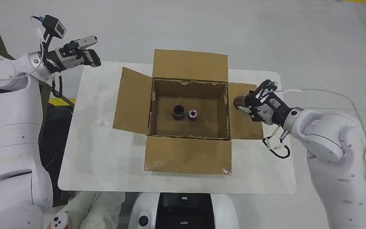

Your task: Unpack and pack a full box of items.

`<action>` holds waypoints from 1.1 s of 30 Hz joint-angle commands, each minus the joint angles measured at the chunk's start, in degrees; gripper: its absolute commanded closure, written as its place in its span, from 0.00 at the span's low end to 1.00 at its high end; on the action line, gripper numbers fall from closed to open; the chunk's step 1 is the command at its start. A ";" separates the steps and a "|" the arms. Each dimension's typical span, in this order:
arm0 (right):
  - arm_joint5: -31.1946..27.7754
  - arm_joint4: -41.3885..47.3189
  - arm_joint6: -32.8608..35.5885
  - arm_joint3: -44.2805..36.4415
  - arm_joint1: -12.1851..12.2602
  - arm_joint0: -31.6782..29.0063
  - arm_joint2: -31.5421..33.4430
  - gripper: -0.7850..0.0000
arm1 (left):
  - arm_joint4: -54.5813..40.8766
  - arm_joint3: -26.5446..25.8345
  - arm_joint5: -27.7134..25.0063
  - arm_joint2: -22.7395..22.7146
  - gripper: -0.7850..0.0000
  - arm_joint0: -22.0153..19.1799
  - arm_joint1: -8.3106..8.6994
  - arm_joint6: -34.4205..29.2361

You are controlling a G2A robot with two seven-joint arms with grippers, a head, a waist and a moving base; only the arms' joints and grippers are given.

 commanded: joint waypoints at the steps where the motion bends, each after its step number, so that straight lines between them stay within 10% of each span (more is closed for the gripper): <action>1: 0.24 -0.04 -0.15 0.23 0.24 -0.65 1.49 1.00 | 0.00 0.00 0.00 0.00 0.00 0.00 0.00 0.00; 33: 9.67 -0.97 -2.70 17.49 2.09 -0.97 6.43 1.00 | 0.00 0.00 0.00 0.00 0.00 0.00 0.00 0.00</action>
